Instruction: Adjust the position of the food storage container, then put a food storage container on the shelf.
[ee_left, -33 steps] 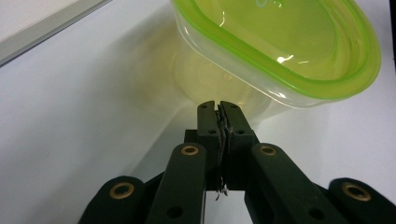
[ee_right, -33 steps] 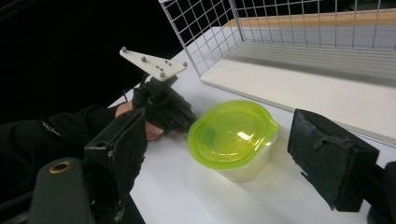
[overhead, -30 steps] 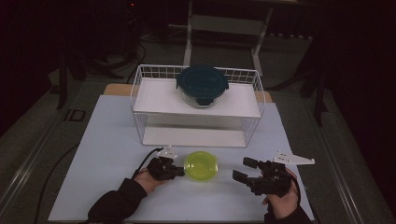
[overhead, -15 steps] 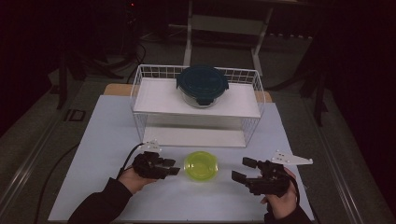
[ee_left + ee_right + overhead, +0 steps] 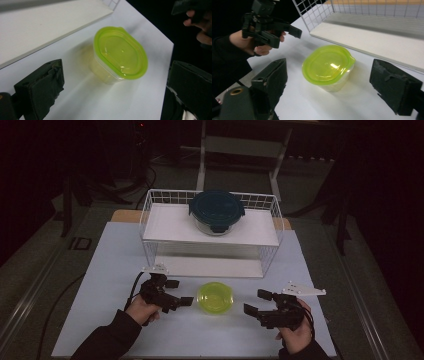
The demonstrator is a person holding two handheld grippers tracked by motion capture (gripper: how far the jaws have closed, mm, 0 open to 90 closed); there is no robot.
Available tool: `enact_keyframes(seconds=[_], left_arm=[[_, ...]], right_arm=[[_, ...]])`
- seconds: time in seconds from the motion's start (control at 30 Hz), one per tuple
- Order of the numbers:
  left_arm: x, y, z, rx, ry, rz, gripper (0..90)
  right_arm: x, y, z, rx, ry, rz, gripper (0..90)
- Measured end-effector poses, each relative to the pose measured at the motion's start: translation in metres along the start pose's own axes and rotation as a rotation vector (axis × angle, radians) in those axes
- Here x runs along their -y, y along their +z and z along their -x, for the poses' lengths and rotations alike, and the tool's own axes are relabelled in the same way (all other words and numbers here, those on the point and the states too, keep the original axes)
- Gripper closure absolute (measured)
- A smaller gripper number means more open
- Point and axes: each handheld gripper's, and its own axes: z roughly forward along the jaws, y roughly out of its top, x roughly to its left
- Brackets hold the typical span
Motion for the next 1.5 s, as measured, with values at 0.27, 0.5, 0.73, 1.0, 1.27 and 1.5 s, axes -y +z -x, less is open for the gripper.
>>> enact_keyframes(seconds=[0.27, 0.5, 0.73, 1.0, 1.27, 1.5], left_arm=[[-0.011, 0.013, 0.001, 0.009, -0.080, -0.010, 0.1], [-0.014, 0.031, -0.003, 0.046, -0.154, -0.049, 0.6], [-0.007, 0.043, -0.013, 0.017, -0.278, -0.106, 14.9], [0.000, 0.049, -0.023, 0.052, -0.385, -0.132, 39.1], [0.004, 0.050, -0.024, 0.088, -0.391, -0.136, 67.7], [0.006, 0.049, -0.019, 0.094, -0.412, -0.140, 72.5]], right_arm=[[-0.003, 0.017, 0.010, 0.021, 0.103, -0.034, 12.2], [-0.004, 0.032, 0.017, -0.004, 0.171, -0.091, 20.2], [0.001, 0.053, 0.028, 0.025, 0.320, -0.175, 36.7], [0.012, 0.073, 0.045, 0.007, 0.468, -0.236, 55.3], [0.013, 0.082, 0.049, -0.044, 0.530, -0.254, 71.3], [0.012, 0.081, 0.045, -0.051, 0.524, -0.251, 77.3]])
